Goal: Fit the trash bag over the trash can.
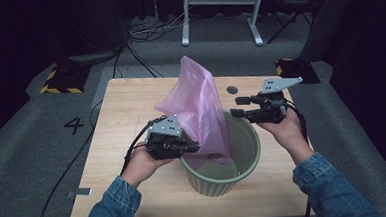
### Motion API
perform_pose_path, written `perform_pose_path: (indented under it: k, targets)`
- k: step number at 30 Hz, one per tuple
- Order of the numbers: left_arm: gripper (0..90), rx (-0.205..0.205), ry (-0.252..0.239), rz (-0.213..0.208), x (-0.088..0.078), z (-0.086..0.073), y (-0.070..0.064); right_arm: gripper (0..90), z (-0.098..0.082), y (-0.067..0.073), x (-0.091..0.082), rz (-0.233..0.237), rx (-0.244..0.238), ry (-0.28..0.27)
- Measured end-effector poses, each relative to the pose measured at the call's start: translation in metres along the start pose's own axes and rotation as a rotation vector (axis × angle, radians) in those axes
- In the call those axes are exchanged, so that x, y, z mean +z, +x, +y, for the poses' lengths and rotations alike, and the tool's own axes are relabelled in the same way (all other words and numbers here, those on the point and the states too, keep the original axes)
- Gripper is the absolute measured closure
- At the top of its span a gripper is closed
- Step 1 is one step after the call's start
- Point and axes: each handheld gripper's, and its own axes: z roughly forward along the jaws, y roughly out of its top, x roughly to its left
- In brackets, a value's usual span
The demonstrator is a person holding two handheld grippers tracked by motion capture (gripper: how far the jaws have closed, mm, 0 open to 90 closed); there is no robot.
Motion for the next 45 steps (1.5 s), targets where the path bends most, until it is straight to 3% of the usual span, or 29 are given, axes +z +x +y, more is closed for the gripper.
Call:
perform_pose_path:
  k: [8, 13, 15, 16, 19, 21, 22, 24, 26, 30, 34, 38, 42, 45]
  targets:
    - [85.8, 0.0, 0.004, -0.001, 0.002, 0.0, 0.0, 45.7, 0.016, 0.0, 0.027, 0.025, -0.013, 0.034]
    - [86.0, 0.006, 0.007, 0.002, 0.001, 0.0, -0.001, 50.2, 0.021, -0.003, 0.04, 0.039, 0.001, 0.057]
    - [86.0, 0.005, 0.005, 0.0, 0.001, 0.0, -0.001, 57.0, 0.023, -0.004, 0.044, 0.049, 0.005, 0.072]
    - [86.0, 0.004, 0.005, -0.001, 0.001, 0.0, -0.002, 66.0, 0.024, -0.003, 0.046, 0.054, 0.002, 0.091]
    - [85.8, 0.007, 0.002, 0.003, -0.002, 0.0, -0.002, 82.2, 0.025, 0.001, 0.045, 0.061, -0.028, 0.12]
    - [79.9, -0.001, -0.006, 0.009, -0.004, 0.0, -0.003, 88.0, 0.025, 0.005, 0.039, 0.078, -0.043, 0.113]
    - [69.4, -0.003, -0.007, 0.01, -0.005, 0.001, -0.003, 89.0, 0.024, 0.009, 0.034, 0.092, -0.05, 0.099]
    - [61.9, 0.014, -0.01, 0.005, -0.01, 0.003, -0.003, 89.4, 0.022, 0.017, 0.028, 0.106, -0.069, 0.091]
    - [51.8, 0.003, -0.029, 0.016, -0.016, 0.006, -0.003, 89.4, 0.021, 0.03, 0.021, 0.116, -0.108, 0.092]
    - [46.4, -0.013, -0.091, 0.043, -0.029, 0.013, -0.001, 89.4, 0.018, 0.051, 0.013, 0.139, -0.172, 0.11]
    - [45.2, -0.013, -0.132, 0.02, -0.031, 0.022, -0.003, 89.2, 0.014, 0.067, 0.008, 0.16, -0.2, 0.13]
    - [42.7, 0.013, -0.099, -0.001, -0.019, 0.032, -0.007, 89.2, 0.011, 0.083, 0.009, 0.174, -0.234, 0.155]
    - [42.4, 0.043, -0.03, -0.006, -0.003, 0.037, -0.011, 89.1, 0.01, 0.087, 0.01, 0.184, -0.234, 0.155]
    - [54.3, 0.054, 0.031, 0.013, 0.004, 0.037, -0.011, 89.1, 0.01, 0.088, 0.008, 0.201, -0.218, 0.146]
